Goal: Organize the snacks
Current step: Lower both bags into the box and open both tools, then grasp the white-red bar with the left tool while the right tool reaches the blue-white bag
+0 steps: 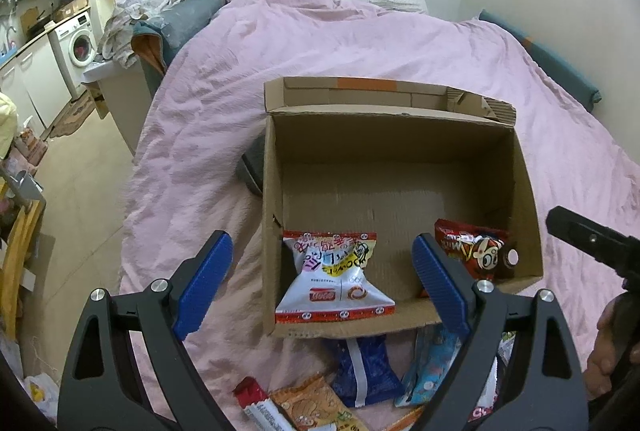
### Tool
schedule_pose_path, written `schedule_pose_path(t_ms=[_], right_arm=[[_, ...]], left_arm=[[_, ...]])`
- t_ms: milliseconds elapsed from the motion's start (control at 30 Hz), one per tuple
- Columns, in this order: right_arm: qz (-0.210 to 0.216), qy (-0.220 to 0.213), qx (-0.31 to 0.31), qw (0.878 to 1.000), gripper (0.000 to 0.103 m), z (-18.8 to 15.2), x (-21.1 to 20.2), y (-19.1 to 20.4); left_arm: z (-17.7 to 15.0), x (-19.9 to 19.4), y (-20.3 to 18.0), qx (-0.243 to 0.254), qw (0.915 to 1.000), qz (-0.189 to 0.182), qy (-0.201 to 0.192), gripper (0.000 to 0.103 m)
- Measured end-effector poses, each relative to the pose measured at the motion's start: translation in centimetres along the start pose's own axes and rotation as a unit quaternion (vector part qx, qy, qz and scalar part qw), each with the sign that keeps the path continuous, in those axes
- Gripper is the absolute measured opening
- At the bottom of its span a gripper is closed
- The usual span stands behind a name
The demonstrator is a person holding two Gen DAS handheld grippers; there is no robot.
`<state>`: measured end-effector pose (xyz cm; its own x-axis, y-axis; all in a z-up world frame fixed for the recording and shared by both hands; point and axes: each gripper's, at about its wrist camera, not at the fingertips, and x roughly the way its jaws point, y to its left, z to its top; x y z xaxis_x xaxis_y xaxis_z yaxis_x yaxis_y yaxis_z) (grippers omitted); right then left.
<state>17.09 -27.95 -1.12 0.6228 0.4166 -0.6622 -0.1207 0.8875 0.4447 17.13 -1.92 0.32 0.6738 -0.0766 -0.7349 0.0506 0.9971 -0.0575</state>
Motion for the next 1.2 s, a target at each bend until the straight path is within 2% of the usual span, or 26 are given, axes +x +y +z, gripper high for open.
schedule_pose_path(t_ms=[200, 333, 933, 1000, 1100, 1200], right_arm=[[-0.006, -0.004, -0.015, 1.000, 0.089, -1.0, -1.6, 0.7], [0.013, 0.005, 0.018, 1.000, 0.089, -1.9, -2.2, -0.3], [-0.001, 0.027, 0.064, 0.998, 0.089, -5.7, -5.1, -2.3], [-0.004, 0.032, 0.064, 0.997, 0.089, -6.3, -5.3, -2.5], [-0.012, 0.038, 0.061, 0.997, 0.089, -6.9, -5.4, -2.7], [-0.021, 0.043, 0.062, 0.997, 0.089, -7.3, -5.4, -3.2]], left_arm=[[-1.2, -1.3, 0.4, 0.002, 1.0000, 0.002, 0.003, 0.089], [-2.0, -2.0, 0.7, 0.002, 1.0000, 0.005, 0.006, 0.089], [-5.7, -3.7, 3.6, -0.025, 0.9984, 0.024, 0.044, 0.089], [-6.3, -3.6, 4.0, -0.033, 0.9977, 0.023, 0.056, 0.089], [-7.3, -2.5, 5.1, -0.053, 0.9941, 0.019, 0.092, 0.089], [-8.6, -0.7, 6.2, -0.076, 0.9870, 0.017, 0.141, 0.089]])
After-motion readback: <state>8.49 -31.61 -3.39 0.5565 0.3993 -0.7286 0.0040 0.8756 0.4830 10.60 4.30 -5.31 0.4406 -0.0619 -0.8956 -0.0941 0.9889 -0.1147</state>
